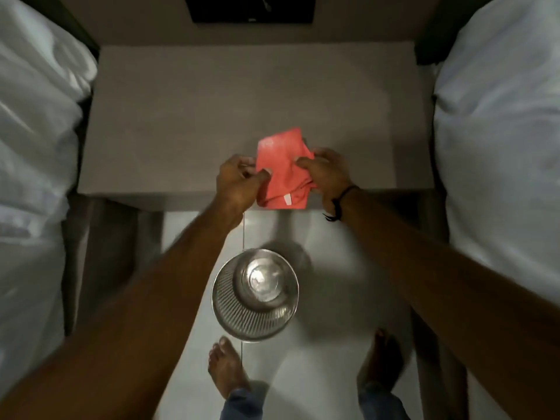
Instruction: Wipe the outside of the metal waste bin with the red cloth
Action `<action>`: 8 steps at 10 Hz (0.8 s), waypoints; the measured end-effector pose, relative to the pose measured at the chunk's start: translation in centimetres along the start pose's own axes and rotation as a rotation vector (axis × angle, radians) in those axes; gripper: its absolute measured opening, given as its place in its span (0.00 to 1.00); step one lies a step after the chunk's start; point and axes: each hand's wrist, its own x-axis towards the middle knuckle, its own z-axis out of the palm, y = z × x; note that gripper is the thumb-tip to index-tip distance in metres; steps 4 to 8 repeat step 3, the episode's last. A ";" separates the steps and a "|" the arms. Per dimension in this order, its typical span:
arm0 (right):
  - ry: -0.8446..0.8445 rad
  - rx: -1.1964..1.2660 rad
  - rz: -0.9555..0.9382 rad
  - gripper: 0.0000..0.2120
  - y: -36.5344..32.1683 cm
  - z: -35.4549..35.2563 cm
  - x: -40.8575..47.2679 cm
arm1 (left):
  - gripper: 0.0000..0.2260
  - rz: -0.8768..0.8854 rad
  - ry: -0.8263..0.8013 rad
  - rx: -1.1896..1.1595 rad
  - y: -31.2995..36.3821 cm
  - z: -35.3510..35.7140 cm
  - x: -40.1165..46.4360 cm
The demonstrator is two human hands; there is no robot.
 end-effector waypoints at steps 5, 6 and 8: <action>0.131 -0.348 -0.207 0.20 -3.5 2.6 2.4 | 0.15 -0.026 0.088 0.260 2.5 -0.9 4.4; 0.131 -0.348 -0.207 0.20 -3.5 2.6 2.4 | 0.15 -0.026 0.088 0.260 2.5 -0.9 4.4; 0.131 -0.348 -0.207 0.20 -3.5 2.6 2.4 | 0.15 -0.026 0.088 0.260 2.5 -0.9 4.4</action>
